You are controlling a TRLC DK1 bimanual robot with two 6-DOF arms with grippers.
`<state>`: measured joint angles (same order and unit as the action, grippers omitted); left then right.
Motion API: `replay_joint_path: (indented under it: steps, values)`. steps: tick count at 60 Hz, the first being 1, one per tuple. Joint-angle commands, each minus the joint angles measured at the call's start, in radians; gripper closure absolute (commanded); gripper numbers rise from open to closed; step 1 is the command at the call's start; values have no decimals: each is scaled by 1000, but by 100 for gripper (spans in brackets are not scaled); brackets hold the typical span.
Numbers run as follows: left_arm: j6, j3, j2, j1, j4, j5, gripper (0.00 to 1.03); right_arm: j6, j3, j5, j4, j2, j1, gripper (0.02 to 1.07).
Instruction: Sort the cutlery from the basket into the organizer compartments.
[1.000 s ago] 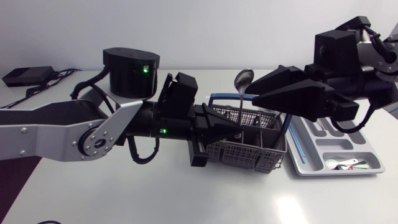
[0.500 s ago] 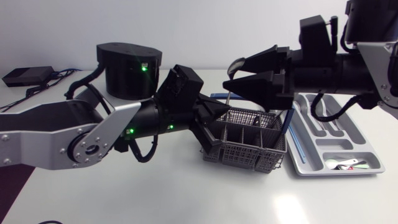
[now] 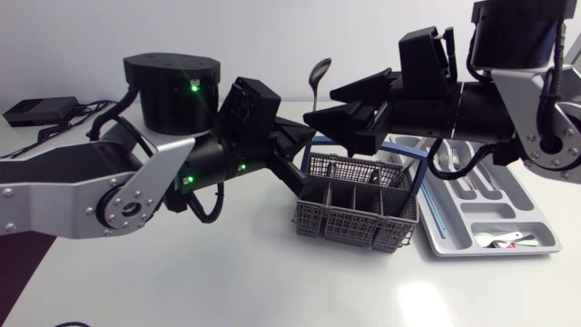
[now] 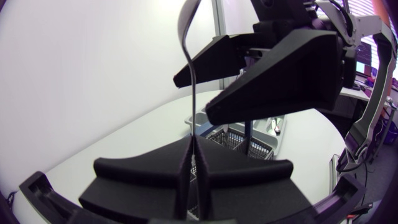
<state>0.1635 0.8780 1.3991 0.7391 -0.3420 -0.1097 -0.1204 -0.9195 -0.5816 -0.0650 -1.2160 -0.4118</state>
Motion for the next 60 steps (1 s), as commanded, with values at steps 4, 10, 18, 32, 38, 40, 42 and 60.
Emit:
replay_joint_path:
  steps: [4,10,18,32,38,40,42,60]
  values:
    - [-25,-1,-3,-12,-40,4,101,44,38,11,-42,-17,-10,14]
    - [-45,-2,5,-14,-46,4,101,45,45,12,-65,-25,-13,22]
    - [-56,-2,9,-18,-51,4,101,45,39,25,-81,-34,-19,35]
    - [-65,-2,12,-20,-51,2,101,44,38,71,-119,-31,-36,65]
    - [-70,-2,15,-21,-51,1,101,41,36,78,-130,-28,-47,65]
    - [-70,-2,18,-21,-51,-1,101,39,34,80,-130,-30,-47,65]
    - [-73,-1,20,-21,-51,-2,101,38,34,83,-130,-30,-48,65]
    - [-78,1,29,-21,-49,-7,101,27,41,94,-144,-14,-64,82]
